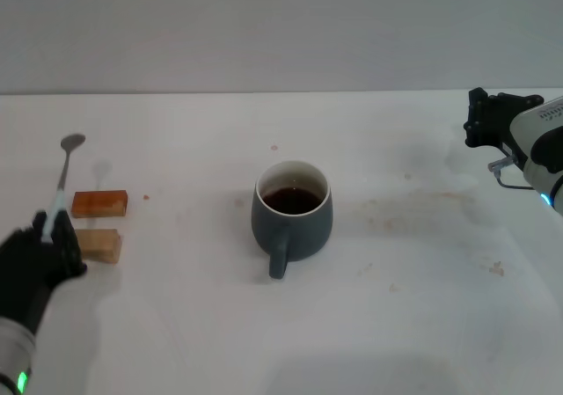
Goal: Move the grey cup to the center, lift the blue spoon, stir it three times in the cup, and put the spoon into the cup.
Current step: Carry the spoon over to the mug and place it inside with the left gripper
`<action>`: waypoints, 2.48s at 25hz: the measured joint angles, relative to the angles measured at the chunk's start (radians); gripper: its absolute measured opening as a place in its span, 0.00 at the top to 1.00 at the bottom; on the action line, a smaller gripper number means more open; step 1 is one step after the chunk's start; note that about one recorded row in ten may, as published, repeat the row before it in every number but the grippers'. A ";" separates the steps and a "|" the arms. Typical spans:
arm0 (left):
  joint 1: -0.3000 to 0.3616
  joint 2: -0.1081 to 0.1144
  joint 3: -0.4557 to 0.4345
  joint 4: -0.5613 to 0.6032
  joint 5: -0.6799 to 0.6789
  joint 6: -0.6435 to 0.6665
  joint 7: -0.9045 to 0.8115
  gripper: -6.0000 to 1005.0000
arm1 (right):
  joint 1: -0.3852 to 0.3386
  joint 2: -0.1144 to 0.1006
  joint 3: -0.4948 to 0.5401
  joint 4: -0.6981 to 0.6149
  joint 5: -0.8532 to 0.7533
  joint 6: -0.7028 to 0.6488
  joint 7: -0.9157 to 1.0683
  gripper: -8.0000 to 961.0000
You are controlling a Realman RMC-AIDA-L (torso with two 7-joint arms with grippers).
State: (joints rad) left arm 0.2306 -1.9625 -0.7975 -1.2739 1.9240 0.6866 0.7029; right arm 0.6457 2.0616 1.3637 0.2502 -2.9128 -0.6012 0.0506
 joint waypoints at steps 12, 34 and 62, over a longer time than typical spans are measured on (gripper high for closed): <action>0.094 -0.072 -0.586 -0.441 0.002 -0.769 0.254 0.82 | -0.008 0.000 0.001 -0.005 0.003 -0.005 0.000 0.99; -0.310 -0.097 -1.265 -0.731 0.076 -2.090 0.181 0.82 | -0.015 0.003 0.028 -0.010 0.003 -0.008 0.000 0.99; -0.683 -0.101 -0.959 -0.529 0.495 -2.260 0.088 0.82 | -0.041 0.009 0.017 -0.004 -0.003 -0.008 0.000 0.99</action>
State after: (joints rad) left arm -0.4522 -2.0635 -1.7565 -1.8027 2.4190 -1.5736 0.7906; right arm 0.6047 2.0704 1.3811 0.2465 -2.9161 -0.6093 0.0506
